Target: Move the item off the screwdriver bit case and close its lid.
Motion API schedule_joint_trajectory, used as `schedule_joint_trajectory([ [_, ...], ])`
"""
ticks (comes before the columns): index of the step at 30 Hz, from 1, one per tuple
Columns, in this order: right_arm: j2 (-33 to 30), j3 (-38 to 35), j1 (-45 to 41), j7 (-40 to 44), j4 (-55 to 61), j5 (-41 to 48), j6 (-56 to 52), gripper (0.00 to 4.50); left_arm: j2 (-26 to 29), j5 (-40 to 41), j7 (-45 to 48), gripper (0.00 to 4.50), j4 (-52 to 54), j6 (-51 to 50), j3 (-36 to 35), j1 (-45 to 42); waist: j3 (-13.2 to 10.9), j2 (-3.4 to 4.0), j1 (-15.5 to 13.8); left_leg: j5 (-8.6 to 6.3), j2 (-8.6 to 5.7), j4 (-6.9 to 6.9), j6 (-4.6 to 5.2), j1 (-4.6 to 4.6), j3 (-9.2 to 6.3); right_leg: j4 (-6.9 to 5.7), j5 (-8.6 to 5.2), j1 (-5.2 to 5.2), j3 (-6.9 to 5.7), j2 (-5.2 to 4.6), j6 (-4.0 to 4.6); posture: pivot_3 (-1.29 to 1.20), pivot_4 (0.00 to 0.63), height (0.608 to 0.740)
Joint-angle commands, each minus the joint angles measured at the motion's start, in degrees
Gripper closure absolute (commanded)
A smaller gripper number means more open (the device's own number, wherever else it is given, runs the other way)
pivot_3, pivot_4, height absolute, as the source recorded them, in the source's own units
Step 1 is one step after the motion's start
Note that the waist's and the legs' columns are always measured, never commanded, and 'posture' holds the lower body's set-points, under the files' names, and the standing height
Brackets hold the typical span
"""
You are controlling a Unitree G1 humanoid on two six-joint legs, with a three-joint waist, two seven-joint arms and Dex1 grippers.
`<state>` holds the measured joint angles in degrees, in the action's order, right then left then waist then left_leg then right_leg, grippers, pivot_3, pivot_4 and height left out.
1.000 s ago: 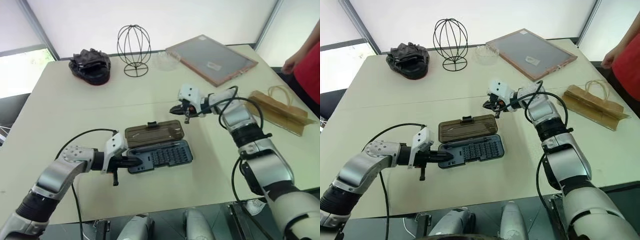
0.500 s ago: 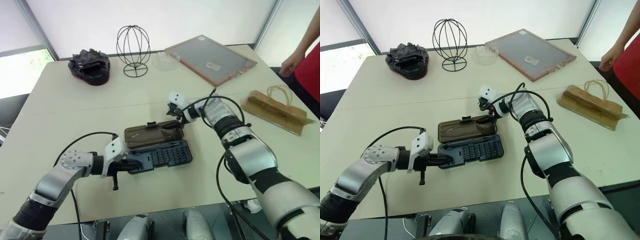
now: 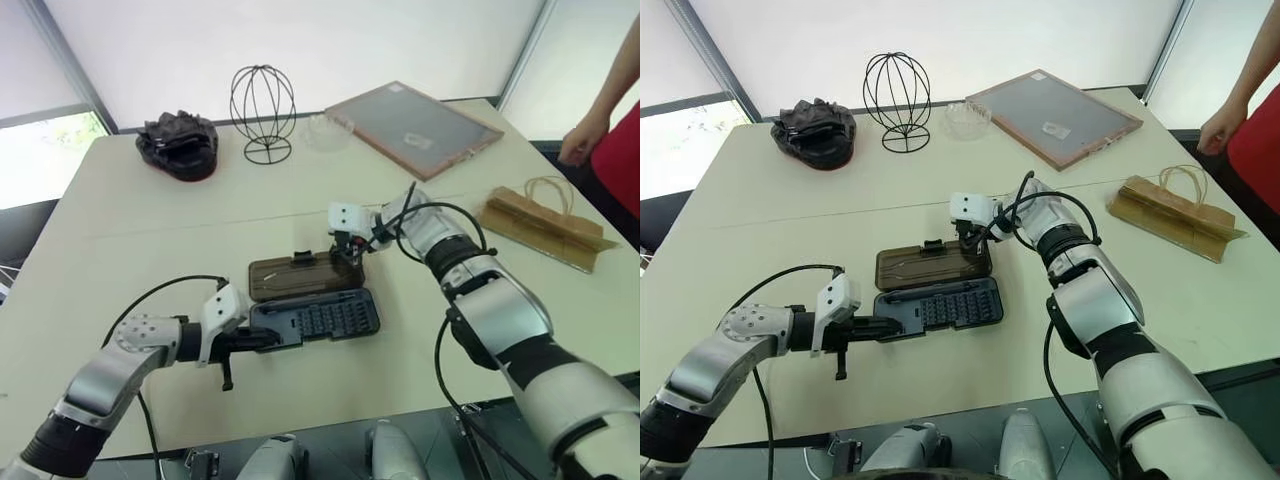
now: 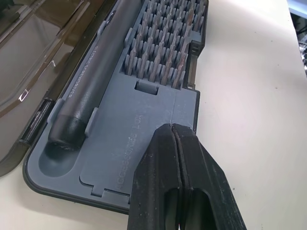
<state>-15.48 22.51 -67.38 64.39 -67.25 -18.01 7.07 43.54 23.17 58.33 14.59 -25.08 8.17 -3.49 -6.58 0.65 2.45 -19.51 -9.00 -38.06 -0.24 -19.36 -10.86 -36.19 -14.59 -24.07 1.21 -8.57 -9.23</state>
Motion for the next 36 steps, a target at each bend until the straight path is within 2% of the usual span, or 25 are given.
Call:
schedule_joint_trajectory([
  [1, -1.42, 3.17, 4.27, -0.94, 0.38, -3.58, 5.25, 4.47, 0.03, -2.48, -0.78, 4.5, -3.2, -0.64, 1.06, 1.8, 0.02, 0.03, -0.05, 0.0, 0.0, 0.0, 0.0, 0.0, 0.0, 0.0, 0.0, 0.0, 0.0, 0.0, 0.0, 0.0, 0.15, 0.74],
  [8, -5.42, 0.9, 5.18, -11.89, 9.13, -4.1, 12.42, 4.47, -1.08, -3.02, -0.92, 4.5, -4.81, -0.21, 1.69, 0.57, 0.0, 0.04, -0.29, 0.03, -0.01, -0.06, -0.03, 0.0, 0.05, 0.04, 0.0, 0.02, 0.02, 0.0, 0.0, 0.0, 0.15, 0.74],
  [19, -13.44, -2.72, 17.75, -6.48, 44.18, 0.1, 1.83, 4.47, -1.28, -3.34, -0.27, 4.5, -5.94, 0.03, 2.57, -1.11, -0.14, 0.16, -1.88, 0.04, -0.01, -0.07, -0.04, -0.16, 0.1, 0.07, 0.0, -0.15, 0.05, 0.0, 0.0, 0.0, 0.15, 0.74],
  [25, -15.16, -3.07, 21.18, -5.59, 54.66, 1.32, -4.11, 4.47, -1.53, -1.82, -0.33, 4.5, -6.0, -0.71, 1.54, -1.76, -0.18, 0.13, -1.9, 0.04, -0.01, -0.07, -0.04, -0.18, 0.12, 0.1, 0.0, -0.16, 0.05, -0.01, -0.01, 0.0, 0.15, 0.74],
  [27, -15.7, -2.8, 22.09, -5.58, 56.54, 1.28, -4.69, 4.47, -3.24, 4.03, -1.11, 4.5, -4.41, -5.83, -1.26, -2.54, -0.21, 0.14, -1.88, 0.04, 0.0, -0.07, -0.03, -0.19, 0.14, 0.1, 0.0, -0.18, 0.05, -0.01, -0.01, 0.0, 0.15, 0.74],
  [29, -16.17, -2.43, 22.76, -5.98, 57.15, 0.77, -4.29, 4.47, -6.01, 16.13, -2.47, 4.5, -1.42, -14.92, -7.15, -4.41, -0.38, -0.01, -1.86, 0.04, 0.0, -0.07, -0.03, -0.24, 0.14, 0.09, -0.01, -0.25, 0.05, 0.0, -0.01, 0.0, 0.15, 0.74],
  [32, -16.48, -2.2, 22.92, -6.67, 56.98, 0.41, -3.9, 4.47, -8.68, 27.78, -6.08, 4.5, 0.0, -23.37, -14.38, -7.61, -0.57, -0.25, -1.68, 0.05, 0.04, -0.22, -0.04, -0.71, 0.12, 0.05, 0.0, -0.65, 0.04, 0.02, -0.02, 0.0, 0.15, 0.74],
  [36, -16.84, -2.12, 23.08, -7.35, 56.85, 0.18, -3.38, 4.47, -14.63, 41.74, -18.62, 4.5, -1.73, -27.93, -25.37, -12.3, -0.65, -0.38, -1.54, 0.06, 0.04, -0.38, -0.06, -1.11, 0.11, -0.03, 0.01, -0.99, -0.01, 0.01, -0.03, 0.0, 0.15, 0.74],
])
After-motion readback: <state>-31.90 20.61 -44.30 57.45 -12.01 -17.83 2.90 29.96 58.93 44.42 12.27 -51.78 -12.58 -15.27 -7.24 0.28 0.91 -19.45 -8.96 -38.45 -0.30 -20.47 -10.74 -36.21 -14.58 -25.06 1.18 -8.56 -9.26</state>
